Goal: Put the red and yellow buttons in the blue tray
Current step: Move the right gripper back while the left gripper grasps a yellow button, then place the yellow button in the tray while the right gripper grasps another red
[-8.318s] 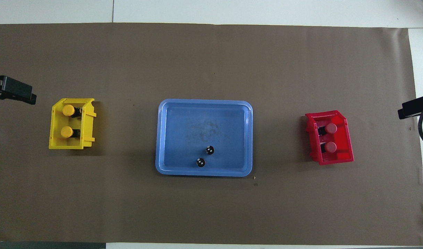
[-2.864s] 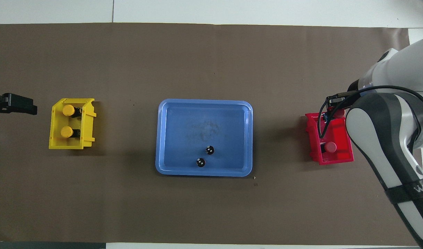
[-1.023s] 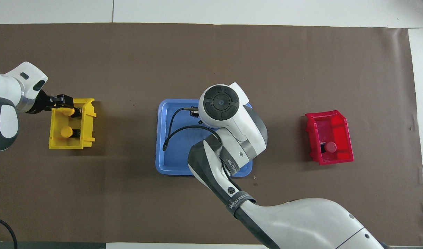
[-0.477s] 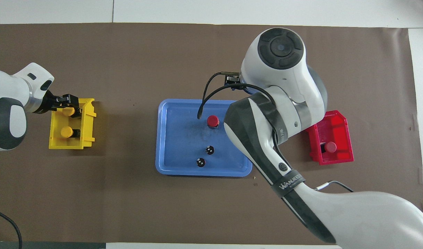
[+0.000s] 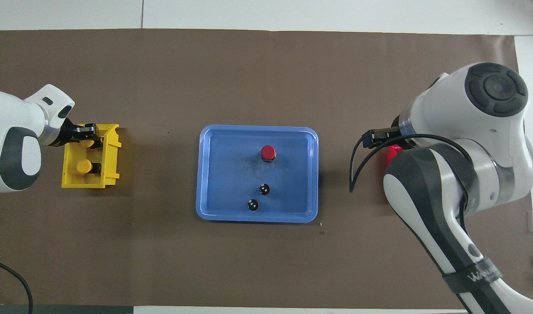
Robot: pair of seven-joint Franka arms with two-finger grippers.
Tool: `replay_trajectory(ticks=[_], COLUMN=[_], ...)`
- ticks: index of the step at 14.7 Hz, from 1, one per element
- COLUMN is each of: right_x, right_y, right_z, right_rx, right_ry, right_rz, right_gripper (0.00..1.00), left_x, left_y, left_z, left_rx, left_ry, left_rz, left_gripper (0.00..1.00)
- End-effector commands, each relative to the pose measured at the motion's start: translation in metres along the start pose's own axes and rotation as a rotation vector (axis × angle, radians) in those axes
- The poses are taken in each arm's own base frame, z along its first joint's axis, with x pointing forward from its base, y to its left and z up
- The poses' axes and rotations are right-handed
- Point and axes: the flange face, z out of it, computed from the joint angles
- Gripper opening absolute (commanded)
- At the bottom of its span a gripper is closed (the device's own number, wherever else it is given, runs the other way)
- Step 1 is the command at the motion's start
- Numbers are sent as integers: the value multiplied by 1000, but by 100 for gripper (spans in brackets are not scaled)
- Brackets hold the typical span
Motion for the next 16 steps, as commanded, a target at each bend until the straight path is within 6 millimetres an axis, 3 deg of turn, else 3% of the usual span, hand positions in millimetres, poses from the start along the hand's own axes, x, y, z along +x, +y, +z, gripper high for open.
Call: replay_trajectory(ticks=[1, 3, 7, 11, 14, 16], right_x=[-52, -54, -55, -60, -69, -71], right_y=[47, 63, 73, 81, 81, 82], right_z=[17, 23, 57, 71, 92, 94], right_rx=[12, 12, 30, 29, 26, 26], right_ry=[22, 20, 21, 36, 48, 48], right_rz=[-70, -57, -40, -75, -90, -96], right_gripper=[85, 82, 79, 75, 74, 74], left_x=[-5, 9, 32, 27, -7, -23], left_y=[6, 7, 14, 124, 226, 279], left_z=[3, -24, -117, -118, -111, -97], left_rx=[-2, 1, 8, 44, 7, -17], left_ry=[-9, -38, -119, -39, -19, 3], left_rz=[-32, -32, -38, -85, -120, -143], left_gripper=[2, 2, 2, 2, 2, 2])
